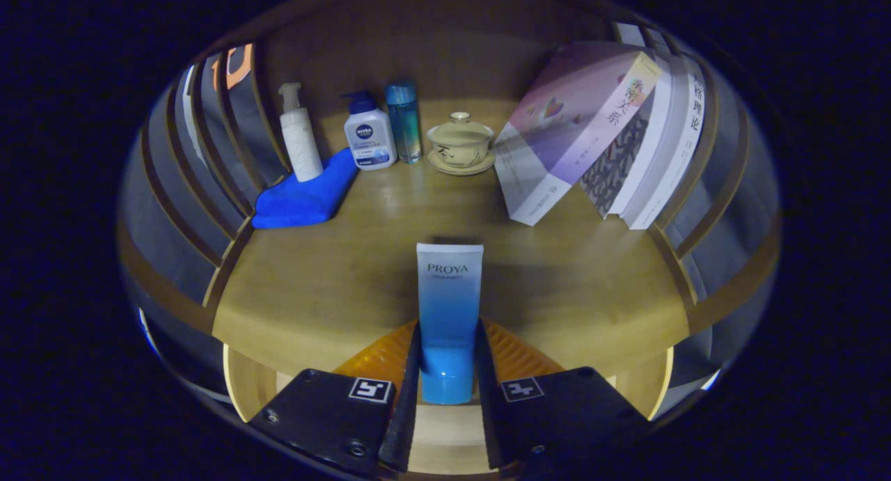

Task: Pull open the drawer, take out the items inside it, and place them on the countertop above the cabinet.

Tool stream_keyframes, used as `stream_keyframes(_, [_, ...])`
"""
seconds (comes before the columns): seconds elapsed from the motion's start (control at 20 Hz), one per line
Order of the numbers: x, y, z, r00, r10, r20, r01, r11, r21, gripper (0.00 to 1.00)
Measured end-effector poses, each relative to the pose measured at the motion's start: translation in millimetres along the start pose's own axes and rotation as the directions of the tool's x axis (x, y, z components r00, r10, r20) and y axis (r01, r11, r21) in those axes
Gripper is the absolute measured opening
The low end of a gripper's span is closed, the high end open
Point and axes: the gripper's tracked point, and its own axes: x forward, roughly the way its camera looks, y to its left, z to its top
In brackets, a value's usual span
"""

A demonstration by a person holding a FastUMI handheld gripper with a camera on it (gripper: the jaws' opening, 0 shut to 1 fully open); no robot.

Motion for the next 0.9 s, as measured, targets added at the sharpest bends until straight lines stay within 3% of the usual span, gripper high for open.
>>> stream_keyframes(0.5, [4.9, -2.0, 0.1, 0.982, -0.017, 0.188, 0.024, 0.999, -0.035, 0.51])
stream_keyframes(0.65, [-10.7, -2.5, 6.0, 0.959, -0.026, 0.283, 0.036, 0.999, -0.030, 0.52])
stream_keyframes(0.75, [-25.9, 4.6, 6.4, 0.941, 0.001, 0.339, -0.001, 1.000, -0.001, 0.53])
stream_keyframes(0.9, [-57.0, 9.0, -0.4, 0.911, 0.032, 0.411, -0.036, 0.999, 0.002, 0.87])
